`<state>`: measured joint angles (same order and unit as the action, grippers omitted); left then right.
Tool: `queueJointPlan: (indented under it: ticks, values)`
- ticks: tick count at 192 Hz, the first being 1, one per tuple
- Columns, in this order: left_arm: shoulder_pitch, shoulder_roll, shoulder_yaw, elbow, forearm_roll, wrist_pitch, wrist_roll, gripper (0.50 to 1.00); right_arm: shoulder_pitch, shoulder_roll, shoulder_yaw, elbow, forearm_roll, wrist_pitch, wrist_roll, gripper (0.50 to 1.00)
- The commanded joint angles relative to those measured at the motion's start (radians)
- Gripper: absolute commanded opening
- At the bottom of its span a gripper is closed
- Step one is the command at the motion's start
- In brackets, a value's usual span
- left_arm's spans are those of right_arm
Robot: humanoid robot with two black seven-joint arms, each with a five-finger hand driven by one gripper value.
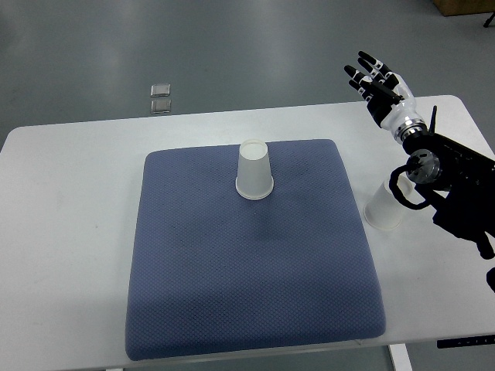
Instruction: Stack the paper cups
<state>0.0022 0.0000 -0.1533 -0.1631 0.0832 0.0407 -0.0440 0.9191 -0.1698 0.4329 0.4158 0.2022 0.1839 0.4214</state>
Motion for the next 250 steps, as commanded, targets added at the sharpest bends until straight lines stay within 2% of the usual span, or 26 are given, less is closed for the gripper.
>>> queueJointPlan:
  ticks: [1, 77, 126, 199, 250]
  values:
    - [-0.001, 0.000, -0.003, 0.002, -0.003, 0.001, 0.000, 1.000, 0.000, 0.000, 0.000, 0.000, 0.000, 0.002, 0.000, 0.913]
    - [-0.004, 0.000, 0.001, 0.002, -0.003, 0.001, 0.000, 1.000, 0.004, -0.046, -0.026, -0.005, -0.078, 0.012, 0.000, 0.913]
    - [-0.004, 0.000, 0.001, 0.002, -0.003, 0.001, 0.000, 1.000, 0.009, -0.175, -0.071, 0.003, -0.399, 0.023, 0.000, 0.913]
    - [-0.005, 0.000, 0.001, 0.004, -0.003, 0.001, 0.000, 1.000, 0.043, -0.336, -0.132, 0.008, -0.882, 0.143, 0.010, 0.911]
    - [-0.004, 0.000, 0.000, 0.004, -0.003, 0.001, 0.000, 1.000, 0.092, -0.432, -0.143, 0.054, -1.201, 0.167, 0.014, 0.913]
